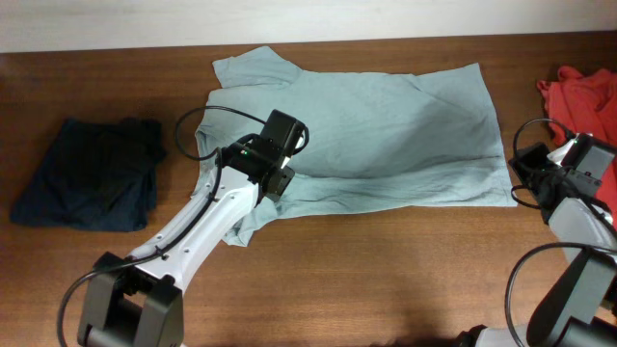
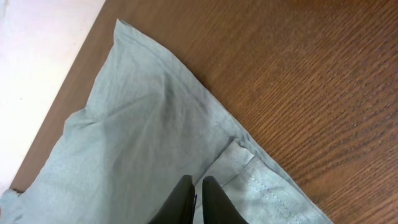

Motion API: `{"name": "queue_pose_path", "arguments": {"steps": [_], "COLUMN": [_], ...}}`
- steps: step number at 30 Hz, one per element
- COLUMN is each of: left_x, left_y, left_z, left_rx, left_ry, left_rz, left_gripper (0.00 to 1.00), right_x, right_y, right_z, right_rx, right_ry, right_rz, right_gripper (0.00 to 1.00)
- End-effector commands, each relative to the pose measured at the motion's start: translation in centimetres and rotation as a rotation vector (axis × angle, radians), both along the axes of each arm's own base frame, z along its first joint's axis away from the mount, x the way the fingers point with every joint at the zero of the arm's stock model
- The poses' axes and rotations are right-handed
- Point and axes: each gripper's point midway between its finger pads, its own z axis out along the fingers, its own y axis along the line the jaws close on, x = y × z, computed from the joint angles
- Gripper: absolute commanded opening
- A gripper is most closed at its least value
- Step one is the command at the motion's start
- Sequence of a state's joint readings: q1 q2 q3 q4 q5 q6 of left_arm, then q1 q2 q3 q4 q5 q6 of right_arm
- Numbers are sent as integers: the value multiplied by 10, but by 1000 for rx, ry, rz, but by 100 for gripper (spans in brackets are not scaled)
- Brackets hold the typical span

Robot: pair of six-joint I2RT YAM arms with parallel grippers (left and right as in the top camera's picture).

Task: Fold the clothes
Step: 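Lay the folded hem down at mid-shirt with both grippers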

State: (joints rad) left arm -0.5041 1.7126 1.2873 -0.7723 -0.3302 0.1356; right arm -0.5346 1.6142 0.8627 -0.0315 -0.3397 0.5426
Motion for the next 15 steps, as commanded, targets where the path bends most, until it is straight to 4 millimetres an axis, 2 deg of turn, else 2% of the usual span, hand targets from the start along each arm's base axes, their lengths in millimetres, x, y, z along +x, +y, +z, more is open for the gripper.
{"name": "queue_pose_path", "arguments": {"steps": [1, 7, 12, 13, 15], "left_x": [9, 15, 16, 16, 17], "left_y": [7, 4, 4, 4, 7], "left_z": [15, 18, 11, 9, 7], "left_rx": [32, 19, 27, 29, 45], "left_ry": [-60, -90, -77, -74, -72], "left_rz": [13, 14, 14, 14, 21], "left_gripper": [0, 0, 2, 5, 21], "right_x": [8, 10, 11, 11, 9], "right_y": [-4, -3, 3, 3, 4], "right_z": [3, 4, 6, 5, 3], "right_rx": [-19, -19, 5, 6, 13], "right_ry": [-14, -25, -37, -34, -23], "right_rz": [-1, 5, 32, 32, 32], "right_gripper": [12, 12, 12, 12, 12]}}
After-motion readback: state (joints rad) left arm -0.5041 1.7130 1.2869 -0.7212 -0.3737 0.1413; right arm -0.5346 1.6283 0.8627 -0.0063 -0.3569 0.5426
